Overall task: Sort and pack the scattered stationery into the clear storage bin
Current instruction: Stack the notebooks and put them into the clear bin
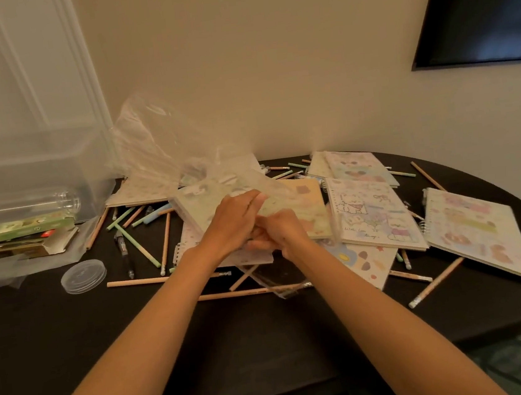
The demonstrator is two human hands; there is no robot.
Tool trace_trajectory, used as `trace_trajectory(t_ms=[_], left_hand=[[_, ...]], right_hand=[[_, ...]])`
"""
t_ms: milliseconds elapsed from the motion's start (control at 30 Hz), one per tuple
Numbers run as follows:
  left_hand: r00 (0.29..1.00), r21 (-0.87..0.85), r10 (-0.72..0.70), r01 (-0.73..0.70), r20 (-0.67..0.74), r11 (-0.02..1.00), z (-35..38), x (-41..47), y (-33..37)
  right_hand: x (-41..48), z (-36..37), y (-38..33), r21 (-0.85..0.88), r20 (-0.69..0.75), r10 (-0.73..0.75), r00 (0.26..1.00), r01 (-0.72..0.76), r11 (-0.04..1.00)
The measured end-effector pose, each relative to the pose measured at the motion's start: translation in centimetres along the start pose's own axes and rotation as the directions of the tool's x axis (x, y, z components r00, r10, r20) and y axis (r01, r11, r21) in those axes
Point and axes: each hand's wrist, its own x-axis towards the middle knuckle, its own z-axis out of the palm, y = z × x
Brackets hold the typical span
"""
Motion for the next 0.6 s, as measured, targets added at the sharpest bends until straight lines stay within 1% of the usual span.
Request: trace_trajectory(t_ms=[133,233,300,333,367,400,433,467,500,533,567,600], left_hand=[[0.993,0.011,-0.111,0.111,0.04,0.994,-0.2,0.2,1.3],[0.988,0.04,-0.149,0.151,-0.038,0.988,0.2,1.5,2.5],[0.987,0.047,-0.132,0.136,-0.093,0.99,1.1,3.0,3.9],[0.986,0.041,-0.123,0.128,-0.112,0.991,1.5,3.7,4.8],[0.986,0.019,-0.117,0.12,-0.118,0.993,2.1,4.4,5.8],[0.986,-0.017,-0.116,0.114,-0.118,0.993,2.7,5.0,6.8],[0.987,-0.063,-0.126,0.12,-0.101,0.991,3.4,5.5,7.6],[0.987,-0.113,-0.149,0.142,-0.053,0.983,4.1,6.1,8.4],[0.982,-0.155,-0.189,0.191,0.028,0.969,5.0,6.7,9.0],[0.963,-0.173,-0.24,0.258,0.12,0.951,6.0,7.3,9.4],[0.932,-0.159,-0.293,0.329,0.212,0.931,7.0,7.7,9.7],[0.89,-0.102,-0.343,0.387,0.3,0.916,7.8,7.9,10.0]], right_hand=[[-1.4,-2.4,-0.6,-0.071,0.082,-0.051,0.995,0.057,0.996],[-3.1,-5.9,-1.9,-0.107,0.174,-0.03,0.984,0.049,0.993],[-4.3,-8.7,-2.9,-0.064,0.234,-0.037,0.972,0.053,0.997],[-4.8,-10.0,-3.4,-0.003,0.249,-0.054,0.967,0.057,0.998],[-4.9,-11.4,-3.6,0.072,0.233,-0.074,0.97,0.058,0.996],[-4.9,-12.7,-3.7,0.124,0.169,-0.089,0.982,0.068,0.99],[-4.4,-14.0,-3.6,0.155,0.059,-0.094,0.994,0.084,0.984],[-3.7,-15.2,-3.3,0.15,-0.077,-0.084,0.993,0.095,0.984],[-2.4,-16.7,-2.6,0.108,-0.216,-0.064,0.974,0.089,0.99],[-1.2,-18.0,-1.8,0.031,-0.332,-0.051,0.942,0.065,0.997],[0.3,-19.3,-0.8,-0.095,-0.428,-0.058,0.902,0.019,0.995],[1.5,-20.5,0.2,-0.255,-0.481,-0.087,0.872,-0.044,0.966]])
